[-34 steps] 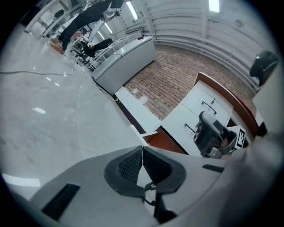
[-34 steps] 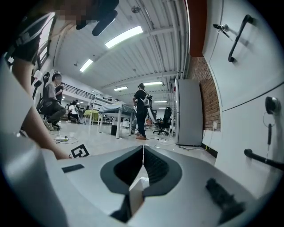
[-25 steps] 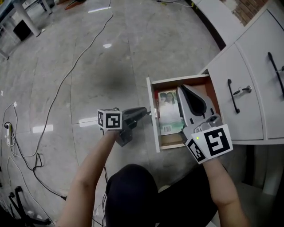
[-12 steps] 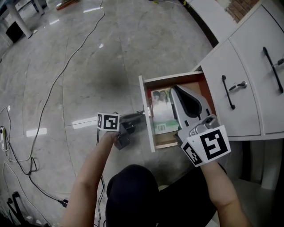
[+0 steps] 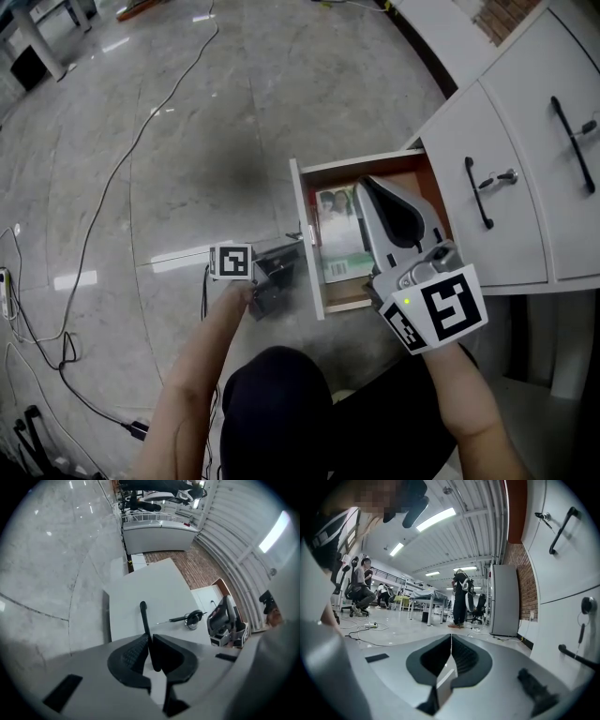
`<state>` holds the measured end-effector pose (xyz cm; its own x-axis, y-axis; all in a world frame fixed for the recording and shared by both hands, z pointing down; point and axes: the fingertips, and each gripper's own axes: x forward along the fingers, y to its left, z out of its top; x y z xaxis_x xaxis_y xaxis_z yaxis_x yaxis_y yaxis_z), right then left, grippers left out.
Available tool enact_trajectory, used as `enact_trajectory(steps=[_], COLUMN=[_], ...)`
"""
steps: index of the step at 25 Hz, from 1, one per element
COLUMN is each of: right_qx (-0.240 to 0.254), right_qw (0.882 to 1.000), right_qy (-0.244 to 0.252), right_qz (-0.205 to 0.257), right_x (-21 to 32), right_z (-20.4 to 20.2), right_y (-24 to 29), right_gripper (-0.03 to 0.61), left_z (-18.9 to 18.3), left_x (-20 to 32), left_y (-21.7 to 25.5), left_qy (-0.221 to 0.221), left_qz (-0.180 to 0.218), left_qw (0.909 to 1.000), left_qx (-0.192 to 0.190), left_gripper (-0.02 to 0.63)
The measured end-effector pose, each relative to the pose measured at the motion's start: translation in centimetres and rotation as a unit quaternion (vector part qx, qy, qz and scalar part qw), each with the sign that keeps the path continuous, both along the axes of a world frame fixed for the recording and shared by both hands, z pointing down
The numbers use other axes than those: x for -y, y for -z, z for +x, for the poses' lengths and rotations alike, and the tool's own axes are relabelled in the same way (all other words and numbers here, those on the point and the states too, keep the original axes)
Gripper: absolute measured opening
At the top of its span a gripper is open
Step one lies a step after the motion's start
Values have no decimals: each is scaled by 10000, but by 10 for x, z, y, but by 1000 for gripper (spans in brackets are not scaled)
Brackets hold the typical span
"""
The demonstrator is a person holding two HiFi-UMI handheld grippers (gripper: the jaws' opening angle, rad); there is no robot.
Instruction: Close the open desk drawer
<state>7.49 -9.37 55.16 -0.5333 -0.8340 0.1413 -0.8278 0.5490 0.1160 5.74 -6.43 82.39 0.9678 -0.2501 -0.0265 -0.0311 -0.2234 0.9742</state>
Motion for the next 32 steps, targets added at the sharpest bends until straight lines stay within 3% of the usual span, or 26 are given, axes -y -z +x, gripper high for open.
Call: enact_trajectory(steps=[3,10,13,25,30,32], right_qx=[7,175,231,213,309,378], right_qw=[10000,9998,9997,9997,9993,9990], right_qy=[24,50,-21,-71,-159,-204], right_qz=[1,74,28,-63,-130,-151], right_x=[-2,-5,-2,1,4,6], right_z=[-1,2,7,2,5,8], right_y=[0,11,10,3,2,4], right_gripper=[14,14,14,14,14,14], left_z=[1,1,5,15,17,18], left_x=[-1,-2,-2,1,-1,0], left_y=[2,11,31,80,78,80], left_qy=[-61,54,52,-286,-388,-313], left_qz=[-52,-247,-297,-199,-240,-322], left_qw=[9999,9995,9978,9930,9937,9922], left_qx=[95,-195,-595,-1131,-1026,-1166], left_gripper=[38,34,34,31,31,31])
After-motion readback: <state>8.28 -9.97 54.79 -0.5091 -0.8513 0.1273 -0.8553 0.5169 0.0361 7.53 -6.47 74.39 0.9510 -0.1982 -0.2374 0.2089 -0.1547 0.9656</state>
